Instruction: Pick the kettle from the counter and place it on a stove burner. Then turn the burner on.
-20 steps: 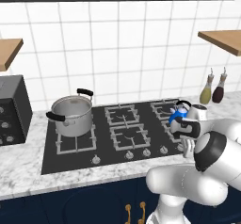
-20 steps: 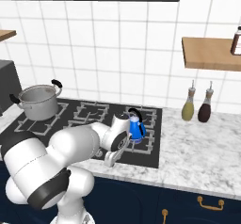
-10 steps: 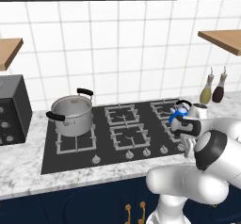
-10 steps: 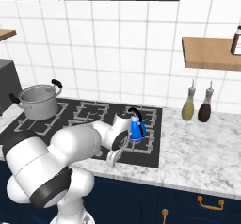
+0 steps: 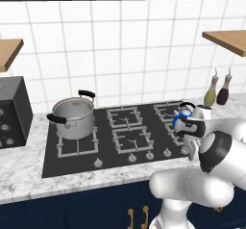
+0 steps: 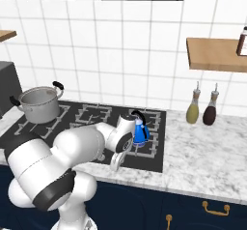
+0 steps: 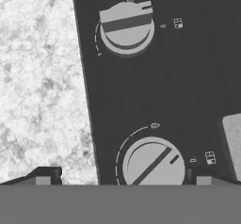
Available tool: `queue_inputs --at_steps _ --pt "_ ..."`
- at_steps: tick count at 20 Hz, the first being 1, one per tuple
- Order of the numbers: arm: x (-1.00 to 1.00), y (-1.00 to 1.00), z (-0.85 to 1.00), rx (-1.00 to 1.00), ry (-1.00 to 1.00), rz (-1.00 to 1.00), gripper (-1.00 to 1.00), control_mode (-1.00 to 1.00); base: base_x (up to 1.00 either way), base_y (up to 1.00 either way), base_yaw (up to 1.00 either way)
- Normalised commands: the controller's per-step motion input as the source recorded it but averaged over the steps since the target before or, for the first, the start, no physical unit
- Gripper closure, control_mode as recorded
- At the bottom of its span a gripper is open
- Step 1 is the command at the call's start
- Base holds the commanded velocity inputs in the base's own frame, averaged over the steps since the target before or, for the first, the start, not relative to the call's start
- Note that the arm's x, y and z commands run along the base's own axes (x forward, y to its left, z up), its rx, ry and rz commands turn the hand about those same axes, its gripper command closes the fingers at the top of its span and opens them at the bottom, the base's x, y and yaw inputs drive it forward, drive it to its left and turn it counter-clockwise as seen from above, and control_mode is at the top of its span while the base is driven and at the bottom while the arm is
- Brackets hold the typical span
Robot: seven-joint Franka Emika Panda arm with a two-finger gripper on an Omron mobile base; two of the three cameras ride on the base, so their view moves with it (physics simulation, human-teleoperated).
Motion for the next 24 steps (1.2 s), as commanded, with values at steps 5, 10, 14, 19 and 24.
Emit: queue_inputs --at_steps 5,10,14,19,24 --pt "-0.15 0.11 0.67 0.0 -0.06 0.1 -1.0 -1.0 0.0 0.0 0.0" --pt "-0.25 0.12 0.84 0.0 -0.09 0.11 -1.0 -1.0 0.0 0.0 0.0" --pt "-0.1 0.08 0.95 0.0 -0.11 0.13 -1.0 -1.0 0.0 0.0 0.0" --pt "-0.03 0.0 1.0 0.0 -0.1 0.13 -1.0 -1.0 0.0 0.0 0.0" --pt "-0.09 0.0 1.0 0.0 -0.11 0.13 -1.0 -1.0 0.0 0.0 0.0"
